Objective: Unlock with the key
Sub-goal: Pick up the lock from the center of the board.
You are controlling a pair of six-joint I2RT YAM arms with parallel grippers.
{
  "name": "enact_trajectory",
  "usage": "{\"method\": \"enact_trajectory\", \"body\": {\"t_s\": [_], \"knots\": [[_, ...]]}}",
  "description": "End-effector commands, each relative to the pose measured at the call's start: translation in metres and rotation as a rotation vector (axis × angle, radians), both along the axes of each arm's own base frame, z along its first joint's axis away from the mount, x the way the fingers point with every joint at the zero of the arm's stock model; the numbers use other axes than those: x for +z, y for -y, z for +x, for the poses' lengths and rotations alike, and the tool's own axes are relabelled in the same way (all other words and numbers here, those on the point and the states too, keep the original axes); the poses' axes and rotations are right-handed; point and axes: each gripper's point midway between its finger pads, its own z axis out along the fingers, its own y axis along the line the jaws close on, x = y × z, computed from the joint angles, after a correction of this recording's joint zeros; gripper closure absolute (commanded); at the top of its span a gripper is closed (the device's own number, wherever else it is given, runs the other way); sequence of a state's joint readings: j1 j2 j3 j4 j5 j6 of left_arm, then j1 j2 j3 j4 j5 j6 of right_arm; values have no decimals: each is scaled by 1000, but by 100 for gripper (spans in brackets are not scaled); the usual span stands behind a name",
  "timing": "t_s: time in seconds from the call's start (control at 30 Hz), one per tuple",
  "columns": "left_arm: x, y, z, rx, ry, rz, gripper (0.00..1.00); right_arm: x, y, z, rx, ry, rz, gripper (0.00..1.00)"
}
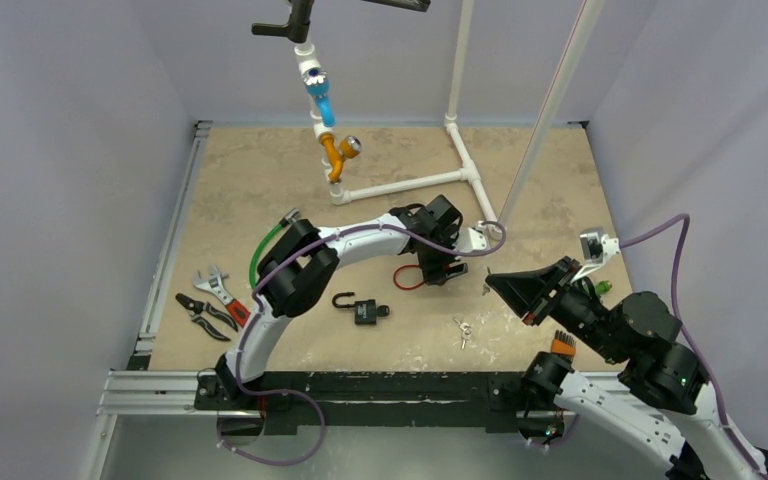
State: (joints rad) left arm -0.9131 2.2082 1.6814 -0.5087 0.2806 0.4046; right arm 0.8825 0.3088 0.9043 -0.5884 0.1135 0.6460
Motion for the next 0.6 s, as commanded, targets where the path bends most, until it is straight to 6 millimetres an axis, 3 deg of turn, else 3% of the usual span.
{"method": "enact_trajectory", "body": {"t_s": [0.0,0.17,0.23,0.33,0.43,0.53,0.57], "knots": [[-1,9,5,-7,22,-20,38,23,2,1,-7,59,29,100],[4,5,1,-10,29,-38,76,29,2,1,-3,75,28,100],[7,0,-3,-11,33,-42,96,33,2,0,2,85,29,100],[24,-16,-12,-21,20,-30,100,41,1,0,8,107,31,100],[68,-58,-21,10,-25,-34,100,48,-7,3,23,130,23,100],[110,-127,-38,35,-78,-21,100,54,-23,8,67,160,8,100],[133,-152,-46,29,-59,-41,100,54,-30,10,83,165,0,100]]}}
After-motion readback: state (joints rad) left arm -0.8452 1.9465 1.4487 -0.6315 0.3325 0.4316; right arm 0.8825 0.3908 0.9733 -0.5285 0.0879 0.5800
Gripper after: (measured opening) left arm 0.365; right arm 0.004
